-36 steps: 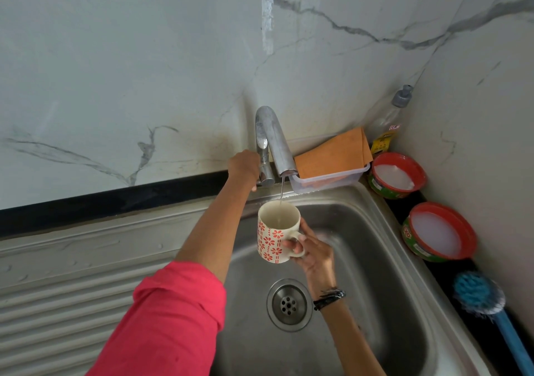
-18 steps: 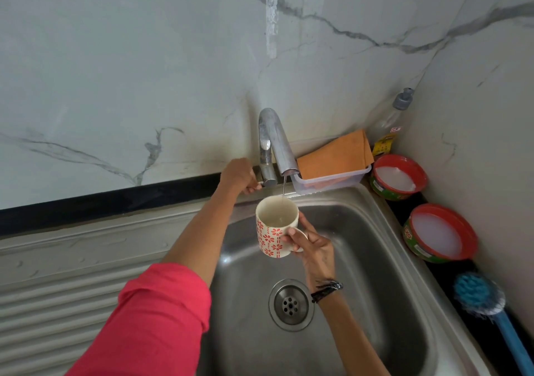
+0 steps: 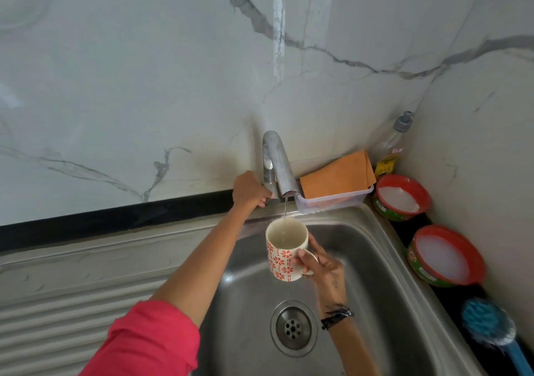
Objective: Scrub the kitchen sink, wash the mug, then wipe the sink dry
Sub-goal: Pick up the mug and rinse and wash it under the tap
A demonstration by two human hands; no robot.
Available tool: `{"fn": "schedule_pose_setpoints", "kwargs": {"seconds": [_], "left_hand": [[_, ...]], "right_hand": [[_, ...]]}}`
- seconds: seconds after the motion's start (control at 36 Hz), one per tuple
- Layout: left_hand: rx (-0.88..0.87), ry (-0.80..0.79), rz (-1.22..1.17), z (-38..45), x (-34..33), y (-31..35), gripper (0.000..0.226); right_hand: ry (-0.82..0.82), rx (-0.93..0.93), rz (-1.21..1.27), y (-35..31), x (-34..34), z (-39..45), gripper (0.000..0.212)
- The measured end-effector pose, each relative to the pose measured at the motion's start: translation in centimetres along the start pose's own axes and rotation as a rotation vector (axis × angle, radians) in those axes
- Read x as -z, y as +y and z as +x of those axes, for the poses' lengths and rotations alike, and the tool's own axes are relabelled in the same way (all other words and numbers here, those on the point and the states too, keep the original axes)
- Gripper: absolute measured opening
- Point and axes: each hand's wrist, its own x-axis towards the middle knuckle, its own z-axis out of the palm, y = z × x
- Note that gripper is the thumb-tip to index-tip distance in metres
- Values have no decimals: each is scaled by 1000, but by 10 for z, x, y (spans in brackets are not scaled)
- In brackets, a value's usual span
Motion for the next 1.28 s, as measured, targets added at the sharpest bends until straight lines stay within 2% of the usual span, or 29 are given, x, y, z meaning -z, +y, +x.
{"fn": "schedule_pose_setpoints", "kwargs": {"seconds": [0.08, 0.14, 0.22, 0.31, 0.39, 0.44, 0.5, 0.56, 0.58, 0.69, 0.75, 0.78, 0.86, 0.97, 1.03, 1.11, 1.22, 1.28], "left_hand": [[-133, 25, 191, -2, -2, 8, 14], [-203, 55, 250, 1, -6, 9, 35], [-243, 82, 287, 0, -10, 11, 30], [-278, 73, 231, -1, -9, 10, 36], [-302, 56, 71, -2, -7, -1, 23], [-323, 34, -41, -5, -6, -20, 22], [-320, 53, -89, -9, -7, -49, 7], [-266, 82, -78, -15, -9, -85, 26], [-234, 90, -48, -21, -9, -100, 39], [-122, 183, 224, -32, -5, -160, 97], [-23, 249, 336, -31, -2, -182, 130], [28, 264, 368, -30, -1, -192, 138], [49, 310, 393, -27, -9, -205, 129], [13, 232, 460, -20, -31, -200, 107], [-84, 251, 521, -18, -46, -193, 95], [-175, 232, 567, -16, -63, -177, 97], [-478, 42, 642, -15, -87, -162, 94], [-574, -13, 636, -17, -96, -159, 86]], "right_hand": [[-3, -5, -18, 0, 1, -2, 69], [3, -2, -30, 0, 1, -2, 72], [8, -7, -37, -2, -1, 0, 60], [3, -14, 5, -4, -5, 0, 45], [-4, -13, -14, -8, -8, 1, 57], [-22, -22, -80, -9, -5, 4, 45], [-49, -14, -206, -10, -2, 5, 48], [-82, -7, -347, -10, -1, 5, 63], [-104, -10, -429, -10, -2, 5, 64], [-232, -2, -840, -19, -23, 9, 47], [-265, -34, -875, -20, -38, 12, 42], [-273, -55, -866, -20, -47, 16, 33], [-274, -85, -891, -22, -69, 27, 15], [-253, -35, -955, -29, -84, 43, 24], [-214, -48, -958, -33, -78, 45, 27], [-94, -31, -912, -37, -58, 40, 36], [94, 0, -779, -37, -21, 27, 14], [153, 1, -737, -36, -4, 22, 16]]}}
